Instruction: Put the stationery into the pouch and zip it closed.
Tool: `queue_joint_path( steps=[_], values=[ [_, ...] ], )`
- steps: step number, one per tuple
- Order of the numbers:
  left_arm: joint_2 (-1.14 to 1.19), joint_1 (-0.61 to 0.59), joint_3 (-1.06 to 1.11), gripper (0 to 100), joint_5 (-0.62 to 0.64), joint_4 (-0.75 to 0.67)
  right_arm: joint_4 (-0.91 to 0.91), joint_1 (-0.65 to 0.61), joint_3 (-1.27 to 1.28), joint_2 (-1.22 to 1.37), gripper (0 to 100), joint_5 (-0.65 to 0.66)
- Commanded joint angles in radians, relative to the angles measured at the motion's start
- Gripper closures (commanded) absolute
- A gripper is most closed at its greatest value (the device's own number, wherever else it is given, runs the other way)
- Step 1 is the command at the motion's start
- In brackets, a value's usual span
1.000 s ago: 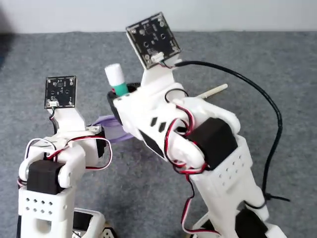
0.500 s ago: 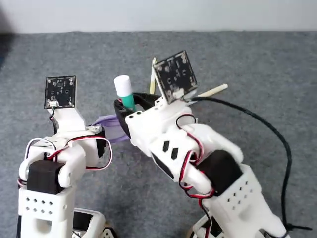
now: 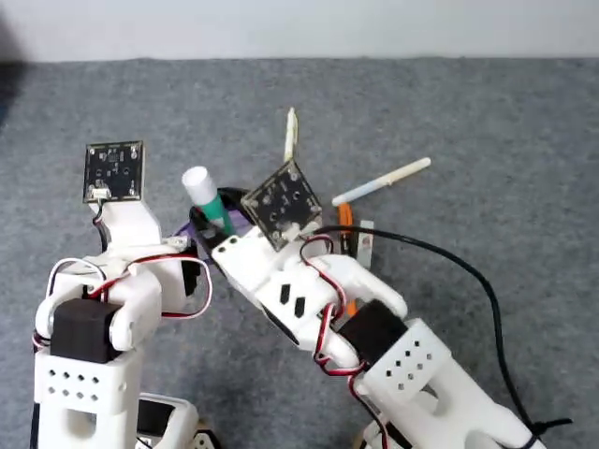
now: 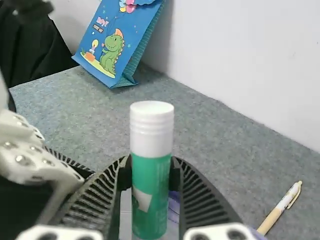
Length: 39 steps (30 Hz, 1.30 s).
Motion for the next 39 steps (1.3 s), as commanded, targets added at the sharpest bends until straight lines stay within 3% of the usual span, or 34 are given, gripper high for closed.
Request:
queue_joint_path(
  steps=[1,4,14,19,27,39],
  values=[
    [0.002,-0.002,-0.039,98,0.011,0.005,0.010,-0.004,-0.002,-0.041,86.8,0.018],
    [0.002,-0.002,-0.039,98,0.011,0.005,0.102,-0.005,-0.003,-0.079,81.4,0.018],
    [0.006,-0.002,-0.038,98,0.011,0.005,0.259,0.002,-0.009,-0.298,86.4,0.015],
    [0.002,-0.002,-0.036,98,0.011,0.005,0.352,0.142,-0.143,-0.292,86.4,-0.051],
    [0.000,-0.002,-0.036,99,0.011,0.006,0.711,0.472,-0.434,0.033,86.5,-0.210],
    [-0.002,-0.003,-0.038,99,0.011,0.026,1.012,0.573,-0.704,0.638,86.5,-0.207]
  ],
)
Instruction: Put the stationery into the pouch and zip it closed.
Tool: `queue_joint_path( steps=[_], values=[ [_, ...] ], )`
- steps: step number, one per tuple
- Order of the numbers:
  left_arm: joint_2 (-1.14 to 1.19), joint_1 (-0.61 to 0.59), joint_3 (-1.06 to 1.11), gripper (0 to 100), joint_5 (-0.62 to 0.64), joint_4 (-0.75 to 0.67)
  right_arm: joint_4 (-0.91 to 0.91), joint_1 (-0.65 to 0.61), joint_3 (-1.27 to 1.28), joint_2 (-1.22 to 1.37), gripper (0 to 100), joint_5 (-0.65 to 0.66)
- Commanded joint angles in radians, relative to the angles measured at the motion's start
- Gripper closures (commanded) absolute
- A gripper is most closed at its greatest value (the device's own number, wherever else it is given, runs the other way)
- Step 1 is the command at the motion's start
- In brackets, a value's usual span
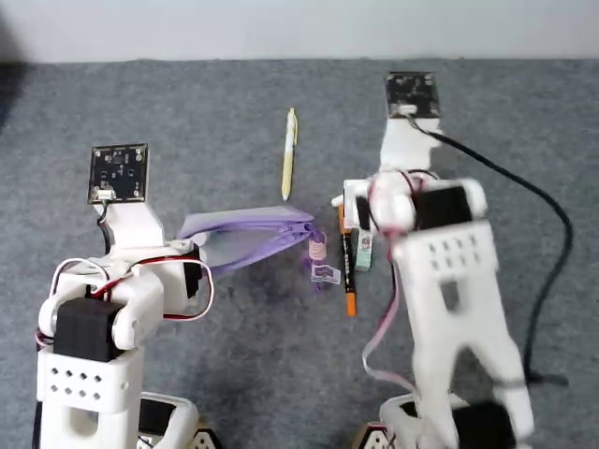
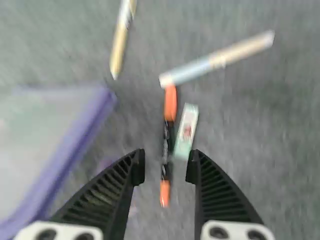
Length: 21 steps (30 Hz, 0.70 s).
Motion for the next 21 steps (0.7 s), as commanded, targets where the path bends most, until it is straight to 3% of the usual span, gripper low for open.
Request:
queue_joint_path(
  steps=[1,11,21],
  values=[
    [-0.003,-0.005,-0.039,99,0.011,0.005,0.058,0.015,-0.112,0.177,86.5,-0.014],
    [-0.003,-0.005,-0.039,99,0.011,0.005,0.064,0.047,-0.341,0.593,86.5,-0.014],
    [-0.003,-0.002,-0.038,99,0.011,0.006,0.056,0.108,-0.413,0.777,86.5,-0.009]
  ],
)
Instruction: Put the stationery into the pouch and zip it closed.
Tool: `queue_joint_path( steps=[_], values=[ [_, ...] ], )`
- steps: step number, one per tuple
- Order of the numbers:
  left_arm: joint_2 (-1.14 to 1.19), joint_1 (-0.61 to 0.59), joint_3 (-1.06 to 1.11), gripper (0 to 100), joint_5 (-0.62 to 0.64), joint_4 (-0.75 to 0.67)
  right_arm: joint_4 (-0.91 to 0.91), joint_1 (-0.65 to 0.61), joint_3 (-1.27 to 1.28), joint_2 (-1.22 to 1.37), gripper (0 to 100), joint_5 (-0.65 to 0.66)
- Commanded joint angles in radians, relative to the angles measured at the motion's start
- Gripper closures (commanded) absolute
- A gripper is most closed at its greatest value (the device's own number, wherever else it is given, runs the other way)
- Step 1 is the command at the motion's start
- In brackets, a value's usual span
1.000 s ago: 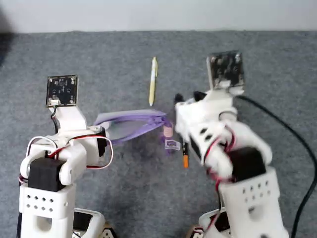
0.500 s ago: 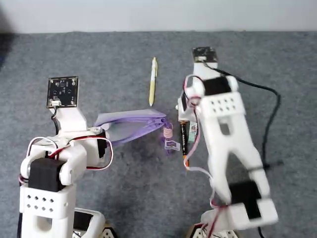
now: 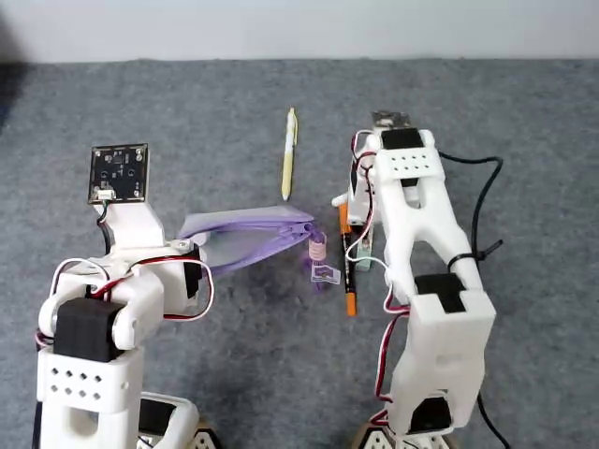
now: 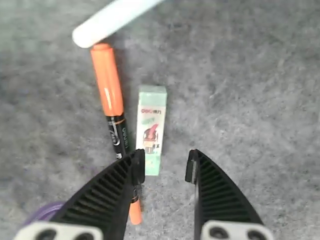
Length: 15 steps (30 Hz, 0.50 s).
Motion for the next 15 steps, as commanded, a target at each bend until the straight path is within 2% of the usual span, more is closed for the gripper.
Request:
queue_joint_path(
  steps=[1,15],
  values=[
    [-0.003,-0.003,-0.038,99,0.011,0.006,-0.005,-0.001,-0.046,0.001,86.5,-0.005],
    [-0.003,-0.002,-0.038,99,0.011,0.006,-0.134,-0.028,-0.044,0.042,86.5,-0.003]
  ],
)
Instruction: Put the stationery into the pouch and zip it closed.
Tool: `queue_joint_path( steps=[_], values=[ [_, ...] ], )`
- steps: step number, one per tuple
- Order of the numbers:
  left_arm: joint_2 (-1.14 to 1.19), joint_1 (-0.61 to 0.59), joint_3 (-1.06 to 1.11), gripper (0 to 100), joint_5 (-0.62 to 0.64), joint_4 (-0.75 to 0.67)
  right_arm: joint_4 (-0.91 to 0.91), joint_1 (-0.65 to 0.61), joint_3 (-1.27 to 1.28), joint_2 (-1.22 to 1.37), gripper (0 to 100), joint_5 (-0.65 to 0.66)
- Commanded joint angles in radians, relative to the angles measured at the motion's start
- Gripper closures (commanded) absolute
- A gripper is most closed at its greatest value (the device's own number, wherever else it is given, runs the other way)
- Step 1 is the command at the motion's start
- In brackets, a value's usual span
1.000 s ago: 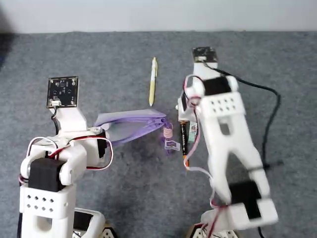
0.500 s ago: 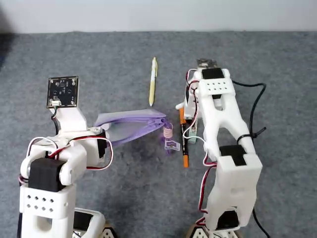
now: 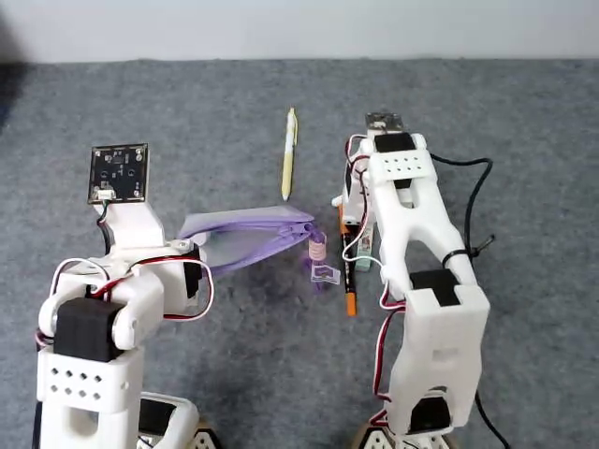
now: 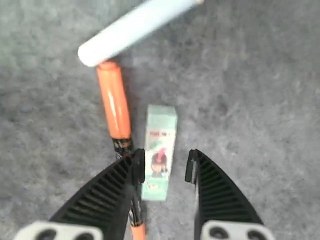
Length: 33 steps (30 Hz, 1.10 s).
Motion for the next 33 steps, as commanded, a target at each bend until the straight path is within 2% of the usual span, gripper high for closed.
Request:
queue_joint_path(
  steps=[1,7,11,13,15,27,33],
  values=[
    [-0.003,-0.002,-0.038,99,0.011,0.006,-0.041,-0.010,-0.044,0.021,86.5,-0.003],
    [-0.003,-0.003,-0.038,99,0.011,0.006,-0.048,-0.010,-0.046,0.096,86.8,-0.003],
    [-0.003,-0.003,-0.038,99,0.011,0.006,-0.045,-0.010,-0.046,0.091,99.6,-0.003],
    [-0.003,-0.003,-0.038,99,0.011,0.006,-0.031,-0.010,-0.046,0.065,97.2,-0.003],
    [-0.003,-0.003,-0.038,99,0.011,0.006,-0.005,-0.010,-0.046,0.025,99.5,-0.003],
    [-0.002,0.002,-0.038,99,0.011,0.005,0.351,-0.030,-0.040,-0.394,99.1,-0.005],
    [0.003,0.002,-0.038,99,0.011,0.000,0.371,-0.116,0.106,-0.731,99.1,-0.005]
  ],
)
